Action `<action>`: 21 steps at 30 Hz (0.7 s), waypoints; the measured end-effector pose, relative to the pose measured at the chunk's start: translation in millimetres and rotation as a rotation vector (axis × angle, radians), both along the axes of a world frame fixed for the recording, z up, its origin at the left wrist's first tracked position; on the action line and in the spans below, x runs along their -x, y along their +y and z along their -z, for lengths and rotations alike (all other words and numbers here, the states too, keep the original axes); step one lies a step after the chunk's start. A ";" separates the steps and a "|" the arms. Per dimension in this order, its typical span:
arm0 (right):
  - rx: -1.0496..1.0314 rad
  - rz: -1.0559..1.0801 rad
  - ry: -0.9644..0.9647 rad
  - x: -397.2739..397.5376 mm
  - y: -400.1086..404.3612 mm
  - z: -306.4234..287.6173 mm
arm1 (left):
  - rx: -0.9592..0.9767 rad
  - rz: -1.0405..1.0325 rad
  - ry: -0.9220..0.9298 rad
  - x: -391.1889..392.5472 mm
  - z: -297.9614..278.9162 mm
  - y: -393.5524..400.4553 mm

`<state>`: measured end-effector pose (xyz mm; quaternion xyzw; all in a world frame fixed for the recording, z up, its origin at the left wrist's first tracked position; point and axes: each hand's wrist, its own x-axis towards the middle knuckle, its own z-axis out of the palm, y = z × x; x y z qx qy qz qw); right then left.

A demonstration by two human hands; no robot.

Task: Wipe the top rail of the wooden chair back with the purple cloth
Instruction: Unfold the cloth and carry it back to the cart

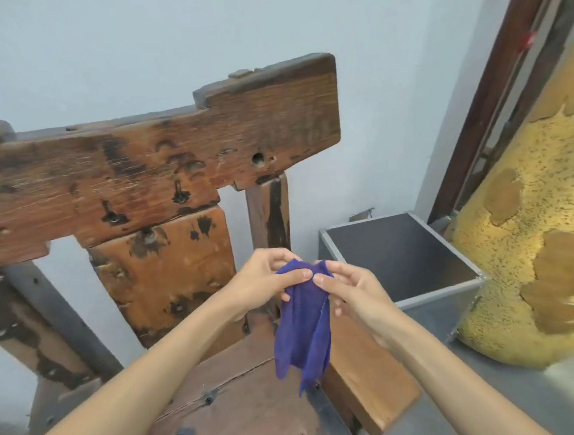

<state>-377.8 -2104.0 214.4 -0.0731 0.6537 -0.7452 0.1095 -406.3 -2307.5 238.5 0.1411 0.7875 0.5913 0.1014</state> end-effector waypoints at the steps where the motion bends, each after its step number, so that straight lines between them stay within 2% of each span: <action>1: -0.027 0.016 0.010 -7.9 14.3 0.8 | 0.009 0.032 0.008 -1.4 1.4 17.0; 6: -0.191 0.139 0.082 -41.2 85.8 7.4 | 0.023 0.145 0.008 -10.7 6.5 99.0; 11: -0.270 0.309 0.144 -61.7 146.4 11.8 | -0.007 0.269 0.003 -13.3 6.6 169.9; 17: -0.239 0.503 0.154 -83.4 210.0 20.6 | 0.059 0.498 -0.086 -6.7 7.1 241.6; 21: -0.269 0.630 0.150 -92.8 265.1 27.5 | 0.074 0.745 -0.162 6.2 15.3 293.9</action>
